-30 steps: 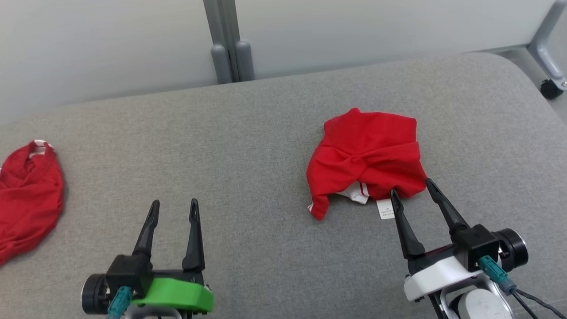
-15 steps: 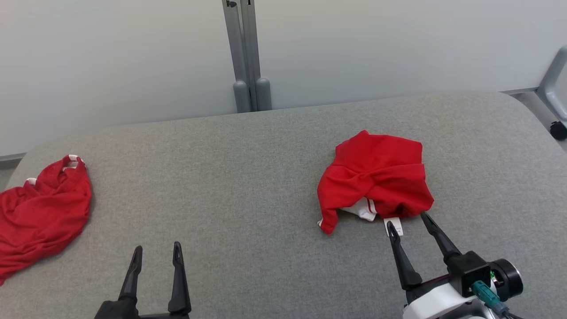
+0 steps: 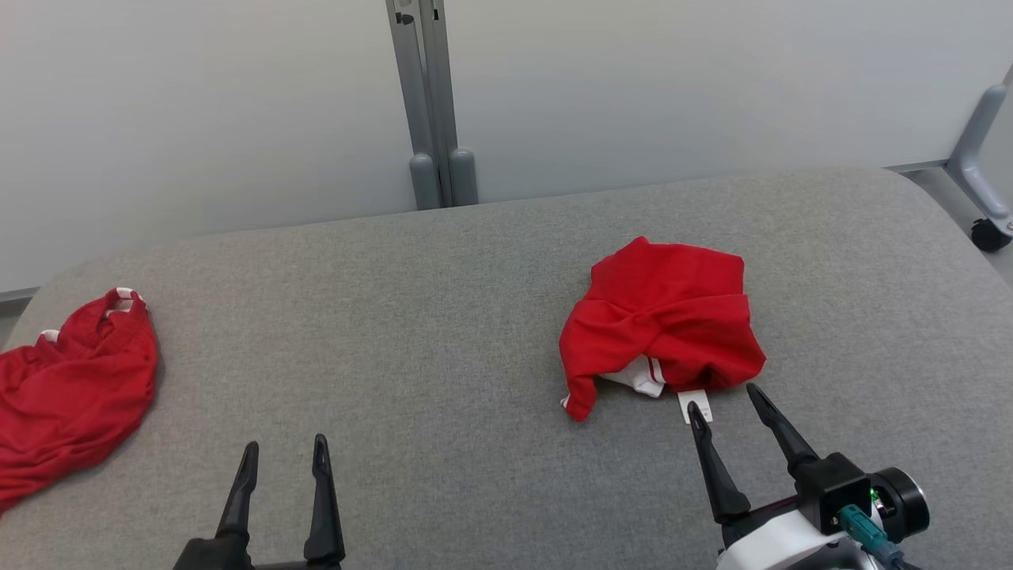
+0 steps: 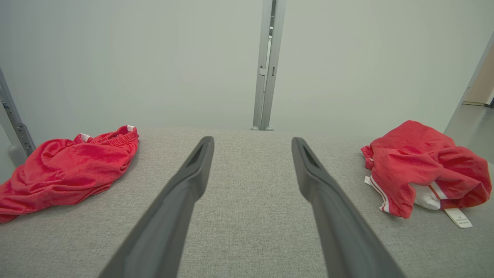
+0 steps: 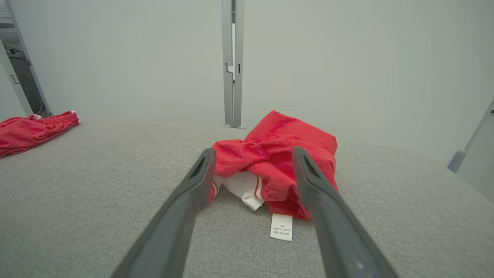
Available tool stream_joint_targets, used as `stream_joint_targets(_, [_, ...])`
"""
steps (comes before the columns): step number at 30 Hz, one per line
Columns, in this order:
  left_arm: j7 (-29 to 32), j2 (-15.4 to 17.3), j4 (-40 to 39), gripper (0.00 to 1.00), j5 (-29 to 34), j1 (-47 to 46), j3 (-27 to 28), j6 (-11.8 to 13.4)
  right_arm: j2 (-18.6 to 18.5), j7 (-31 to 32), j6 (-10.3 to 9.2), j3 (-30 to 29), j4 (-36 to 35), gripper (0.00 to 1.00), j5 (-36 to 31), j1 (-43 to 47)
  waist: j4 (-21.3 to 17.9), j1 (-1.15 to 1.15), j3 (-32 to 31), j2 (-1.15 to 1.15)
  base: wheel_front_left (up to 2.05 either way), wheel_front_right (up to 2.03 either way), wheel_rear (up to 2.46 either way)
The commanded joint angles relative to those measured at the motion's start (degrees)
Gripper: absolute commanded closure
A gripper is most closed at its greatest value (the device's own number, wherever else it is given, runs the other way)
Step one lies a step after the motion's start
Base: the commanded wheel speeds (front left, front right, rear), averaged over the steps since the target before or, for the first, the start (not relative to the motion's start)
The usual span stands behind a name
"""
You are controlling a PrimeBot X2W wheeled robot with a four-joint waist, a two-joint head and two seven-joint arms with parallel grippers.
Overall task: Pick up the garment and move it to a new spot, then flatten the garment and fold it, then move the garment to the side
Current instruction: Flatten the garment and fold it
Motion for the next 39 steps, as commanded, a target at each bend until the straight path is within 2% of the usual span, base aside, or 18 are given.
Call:
stream_joint_targets(1, [-0.01, 0.01, 0.18, 0.00, -0.19, 0.85, -0.12, 0.23, -0.03, -0.03, -0.10, 0.00, -0.04, 0.00, -0.02, 0.49, -0.06, 0.00, 0.00, 0.00, 0.00, 0.00, 0.00])
stream_joint_targets(28, [-0.02, 0.01, 1.30, 0.00, -0.33, 0.44, -1.41, 0.30, -0.58, -0.03, -0.10, -0.01, -0.04, 0.00, 0.13, 0.02, 0.18, 0.00, 0.04, 0.00, 0.00, 0.00, 0.00])
stream_joint_targets(39, [-0.02, 0.01, 2.80, 0.00, -0.08, -0.95, -3.10, -1.05, -0.63, -0.03, -0.10, -0.11, -0.30, 0.00, 0.08, -0.69, -0.11, 0.00, 1.04, 0.00, 0.00, 0.00, 0.00])
